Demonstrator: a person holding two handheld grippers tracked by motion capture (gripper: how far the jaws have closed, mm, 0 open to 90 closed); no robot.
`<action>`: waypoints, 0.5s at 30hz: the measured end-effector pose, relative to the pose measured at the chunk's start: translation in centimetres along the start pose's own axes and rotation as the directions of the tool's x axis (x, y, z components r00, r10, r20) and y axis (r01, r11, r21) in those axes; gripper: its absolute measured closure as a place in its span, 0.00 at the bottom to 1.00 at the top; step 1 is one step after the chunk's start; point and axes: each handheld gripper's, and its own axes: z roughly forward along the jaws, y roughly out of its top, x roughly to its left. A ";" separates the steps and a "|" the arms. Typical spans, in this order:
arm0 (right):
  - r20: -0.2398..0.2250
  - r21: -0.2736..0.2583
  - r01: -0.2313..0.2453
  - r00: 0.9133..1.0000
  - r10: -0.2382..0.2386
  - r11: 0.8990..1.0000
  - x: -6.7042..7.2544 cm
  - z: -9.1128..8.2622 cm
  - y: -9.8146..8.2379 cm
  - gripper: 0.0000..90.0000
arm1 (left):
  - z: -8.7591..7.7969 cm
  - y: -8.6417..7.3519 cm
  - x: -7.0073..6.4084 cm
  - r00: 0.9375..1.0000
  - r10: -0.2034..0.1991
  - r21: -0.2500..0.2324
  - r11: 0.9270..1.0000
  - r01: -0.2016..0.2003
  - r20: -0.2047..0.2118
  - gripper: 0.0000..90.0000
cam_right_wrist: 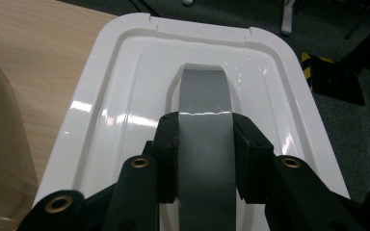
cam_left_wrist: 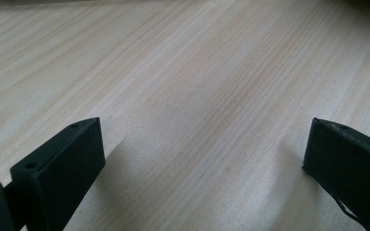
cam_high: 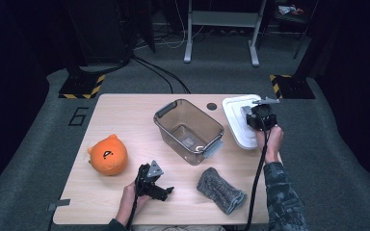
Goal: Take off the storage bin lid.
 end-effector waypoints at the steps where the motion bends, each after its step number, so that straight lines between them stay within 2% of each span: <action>1: -0.001 0.005 -0.009 1.000 0.009 1.000 0.0 0.1 -0.1 0.74 | 0.0 0.0 0.0 1.000 0.000 0.000 1.000 0.000 -0.001 0.00; 3: -0.002 0.003 -0.030 1.000 0.030 1.000 -0.2 0.5 -0.5 0.74 | 0.0 0.0 0.0 1.000 -0.001 -0.005 1.000 0.001 -0.004 0.00; 9: 0.014 0.020 -0.032 0.999 0.032 0.999 -0.1 1.3 -1.1 0.74 | 0.0 0.0 0.0 1.000 -0.001 -0.005 1.000 0.001 -0.003 0.00; 15: 0.014 0.038 -0.059 0.998 0.058 0.998 -0.2 2.1 -1.7 0.73 | 0.0 0.0 0.0 1.000 -0.003 -0.001 1.000 0.003 0.002 0.00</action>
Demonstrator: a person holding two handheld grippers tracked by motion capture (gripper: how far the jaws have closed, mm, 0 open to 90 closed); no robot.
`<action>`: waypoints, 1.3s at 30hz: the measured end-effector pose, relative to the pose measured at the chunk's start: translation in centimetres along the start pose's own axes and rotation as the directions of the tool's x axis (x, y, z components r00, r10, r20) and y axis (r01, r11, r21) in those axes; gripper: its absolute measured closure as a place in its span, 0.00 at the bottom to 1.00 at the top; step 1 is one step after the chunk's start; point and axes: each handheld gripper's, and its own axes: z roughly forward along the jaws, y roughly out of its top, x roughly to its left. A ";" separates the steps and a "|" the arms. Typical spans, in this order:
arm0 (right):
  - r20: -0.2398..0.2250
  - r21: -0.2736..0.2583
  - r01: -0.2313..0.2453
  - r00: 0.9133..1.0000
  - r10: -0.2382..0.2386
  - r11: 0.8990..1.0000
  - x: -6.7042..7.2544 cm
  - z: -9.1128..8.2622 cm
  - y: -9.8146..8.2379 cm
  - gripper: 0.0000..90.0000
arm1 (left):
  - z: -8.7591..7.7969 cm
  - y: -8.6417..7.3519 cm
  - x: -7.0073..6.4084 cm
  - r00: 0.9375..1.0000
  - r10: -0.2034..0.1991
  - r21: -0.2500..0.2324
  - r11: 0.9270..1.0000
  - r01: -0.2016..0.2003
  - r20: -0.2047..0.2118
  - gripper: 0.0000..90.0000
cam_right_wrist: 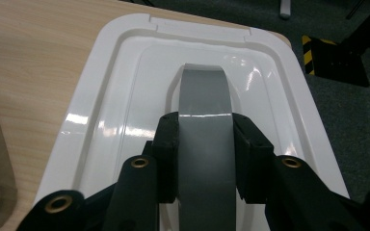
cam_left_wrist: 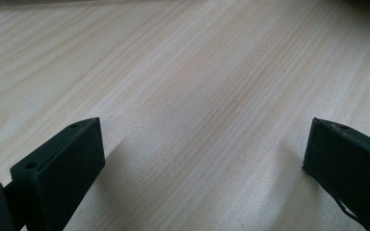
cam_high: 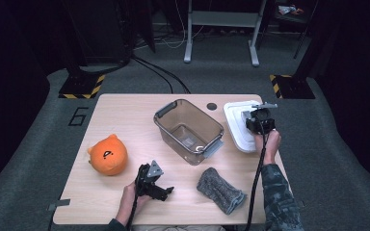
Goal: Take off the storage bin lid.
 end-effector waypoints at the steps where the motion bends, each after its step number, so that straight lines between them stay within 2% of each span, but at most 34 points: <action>1: -0.003 -0.002 0.004 1.000 -0.004 1.000 -0.1 0.2 -0.1 0.73 | 0.0 0.0 0.0 1.000 0.000 0.000 1.000 0.000 0.000 0.00; 10: 0.007 0.023 -0.029 1.000 0.029 0.999 0.3 1.5 -0.7 0.73 | 0.0 0.0 0.0 1.000 0.000 0.000 1.000 0.000 0.000 0.00; 17: 0.009 0.039 -0.032 0.999 0.032 0.999 0.6 2.7 -1.4 0.73 | 0.0 0.0 0.0 1.000 -0.001 -0.005 1.000 0.001 -0.003 0.00; 20: 0.004 0.054 -0.061 0.998 0.061 0.997 0.8 3.3 -1.8 0.73 | 0.0 0.0 0.0 1.000 0.000 0.000 1.000 0.000 0.000 0.00; 23: 0.008 0.065 -0.072 0.997 0.071 0.995 0.9 3.6 -2.0 0.73 | 0.0 0.0 0.0 1.000 0.000 0.000 1.000 0.000 0.000 0.00; 39: 0.022 0.113 -0.096 0.995 0.094 0.989 1.2 5.4 -2.7 0.73 | 0.0 0.0 0.0 1.000 -0.003 -0.001 1.000 0.003 -0.001 0.00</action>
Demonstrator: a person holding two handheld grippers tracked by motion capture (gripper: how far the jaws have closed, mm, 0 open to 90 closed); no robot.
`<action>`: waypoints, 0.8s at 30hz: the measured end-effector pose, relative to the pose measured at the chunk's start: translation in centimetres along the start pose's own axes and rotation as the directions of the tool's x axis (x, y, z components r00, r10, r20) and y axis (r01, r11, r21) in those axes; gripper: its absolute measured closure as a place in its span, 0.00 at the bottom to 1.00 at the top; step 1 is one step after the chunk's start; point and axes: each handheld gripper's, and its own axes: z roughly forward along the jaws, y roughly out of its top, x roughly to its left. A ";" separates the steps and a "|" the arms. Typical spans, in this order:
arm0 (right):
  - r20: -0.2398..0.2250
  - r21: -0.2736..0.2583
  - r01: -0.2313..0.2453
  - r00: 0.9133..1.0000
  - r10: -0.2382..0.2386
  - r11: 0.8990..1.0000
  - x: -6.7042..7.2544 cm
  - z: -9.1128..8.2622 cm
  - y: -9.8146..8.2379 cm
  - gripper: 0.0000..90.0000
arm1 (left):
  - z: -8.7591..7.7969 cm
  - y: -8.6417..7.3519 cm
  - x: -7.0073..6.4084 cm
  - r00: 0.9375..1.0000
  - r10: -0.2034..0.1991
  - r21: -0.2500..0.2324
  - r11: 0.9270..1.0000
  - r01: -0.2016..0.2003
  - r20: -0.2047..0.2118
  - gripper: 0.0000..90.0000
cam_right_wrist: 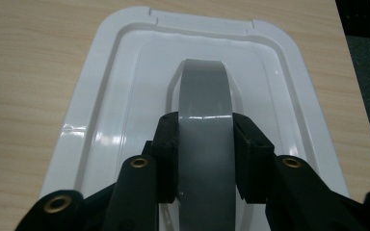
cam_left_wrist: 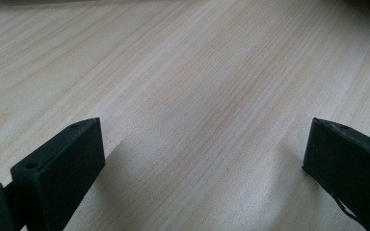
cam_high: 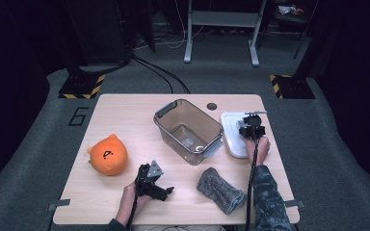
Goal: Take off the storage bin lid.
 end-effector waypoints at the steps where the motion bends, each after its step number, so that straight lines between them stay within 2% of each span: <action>1: -0.008 0.011 -0.002 1.000 0.002 1.000 -0.2 0.3 -0.2 0.73 | 0.0 0.0 0.0 1.000 0.000 0.000 1.000 0.000 0.000 0.00; 4: -0.013 0.031 -0.023 1.000 0.023 0.999 -0.4 0.5 -0.4 0.73 | 0.0 0.0 0.0 1.000 0.003 0.001 1.000 -0.003 0.001 0.00; 9: -0.036 0.035 -0.020 0.999 0.022 0.999 -0.9 0.5 -0.6 0.69 | 0.0 0.0 0.0 1.000 0.003 0.000 1.000 -0.003 0.001 0.00; 13: -0.051 0.037 -0.016 0.999 0.018 0.999 -1.1 -0.4 -0.4 0.52 | 0.0 0.0 0.0 1.000 0.000 0.000 1.000 0.000 0.000 0.00; 16: -0.059 0.019 -0.007 0.998 0.008 1.000 -1.2 -1.3 -0.5 0.50 | 0.0 0.0 0.0 1.000 0.000 0.000 1.000 0.000 0.000 0.00; 20: -0.059 -0.001 0.019 0.998 -0.019 1.000 -1.2 -2.2 -0.8 0.43 | 0.0 0.0 0.0 1.000 0.004 0.000 1.000 -0.004 -0.002 0.00; 21: -0.079 -0.013 0.018 0.997 -0.019 1.000 -1.3 -2.8 -1.2 0.36 | 0.0 0.0 0.0 1.000 0.003 0.000 1.000 -0.003 -0.002 0.00; 24: -0.092 -0.033 0.027 0.995 -0.030 0.999 -1.5 -3.8 -1.6 0.31 | 0.0 0.0 0.0 1.000 0.005 0.001 1.000 -0.005 -0.002 0.00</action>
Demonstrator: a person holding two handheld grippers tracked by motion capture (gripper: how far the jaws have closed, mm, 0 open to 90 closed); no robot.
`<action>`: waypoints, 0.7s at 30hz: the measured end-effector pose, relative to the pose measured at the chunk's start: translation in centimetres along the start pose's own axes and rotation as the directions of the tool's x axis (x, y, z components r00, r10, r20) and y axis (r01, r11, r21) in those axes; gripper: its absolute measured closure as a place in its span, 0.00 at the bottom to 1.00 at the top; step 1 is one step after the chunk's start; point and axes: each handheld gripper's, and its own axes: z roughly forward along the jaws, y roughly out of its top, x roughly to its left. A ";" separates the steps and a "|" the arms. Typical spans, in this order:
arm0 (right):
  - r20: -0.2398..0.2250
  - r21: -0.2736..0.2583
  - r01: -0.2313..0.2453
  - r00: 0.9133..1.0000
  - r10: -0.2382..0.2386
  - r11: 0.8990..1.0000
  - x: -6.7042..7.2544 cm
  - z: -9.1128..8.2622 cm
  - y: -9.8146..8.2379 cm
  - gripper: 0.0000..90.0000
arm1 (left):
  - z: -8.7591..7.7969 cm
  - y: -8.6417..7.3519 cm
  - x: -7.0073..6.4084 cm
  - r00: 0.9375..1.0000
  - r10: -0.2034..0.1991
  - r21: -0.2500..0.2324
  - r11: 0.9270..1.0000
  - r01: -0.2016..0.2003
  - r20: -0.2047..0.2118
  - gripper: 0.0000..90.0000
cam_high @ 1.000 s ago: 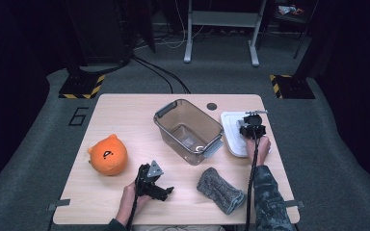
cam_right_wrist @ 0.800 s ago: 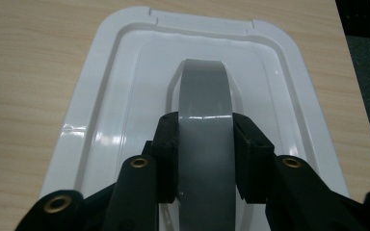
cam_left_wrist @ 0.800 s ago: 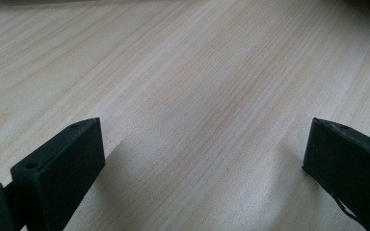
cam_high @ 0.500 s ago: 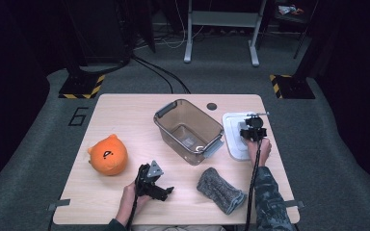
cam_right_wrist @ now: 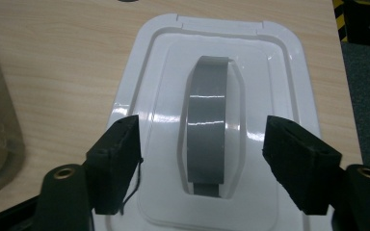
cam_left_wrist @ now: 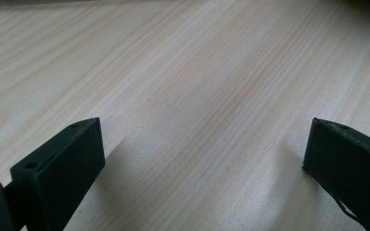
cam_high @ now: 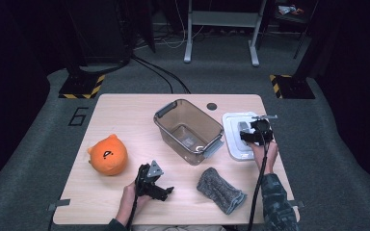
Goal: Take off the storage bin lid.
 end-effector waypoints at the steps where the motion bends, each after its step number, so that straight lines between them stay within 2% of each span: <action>1: -0.003 -0.010 0.007 1.000 -0.007 1.000 0.0 -0.4 -0.2 0.30 | 0.0 0.0 0.0 1.000 0.000 0.000 1.000 0.000 0.000 0.00; 2: -0.003 -0.010 0.007 1.000 -0.007 1.000 0.0 -0.4 -0.2 0.30 | 0.0 0.0 0.0 1.000 0.000 0.000 1.000 0.000 0.000 0.00; 4: -0.032 -0.028 0.019 0.999 -0.020 0.999 0.1 -1.6 -0.7 0.24 | 0.0 0.0 0.0 1.000 0.000 0.000 1.000 0.000 0.000 0.00; 6: -0.039 -0.041 0.042 0.998 -0.044 0.998 0.0 -2.3 -1.1 0.21 | 0.0 0.0 0.0 1.000 0.000 0.000 1.000 0.000 0.000 0.00; 11: -0.058 -0.066 0.055 0.997 -0.059 0.996 -0.1 -3.9 -2.4 0.15 | 0.0 0.0 0.0 1.000 -0.001 0.000 1.000 0.001 0.000 0.00; 15: -0.058 -0.086 0.072 0.995 -0.077 0.994 -0.1 -5.0 -3.6 0.13 | 0.0 0.0 0.0 1.000 0.000 0.000 1.000 0.000 0.000 0.00; 21: -0.052 -0.080 0.100 0.993 -0.105 0.992 0.0 -5.8 -5.3 0.08 | 0.0 0.0 0.0 1.000 -0.003 0.000 1.000 0.003 0.000 0.00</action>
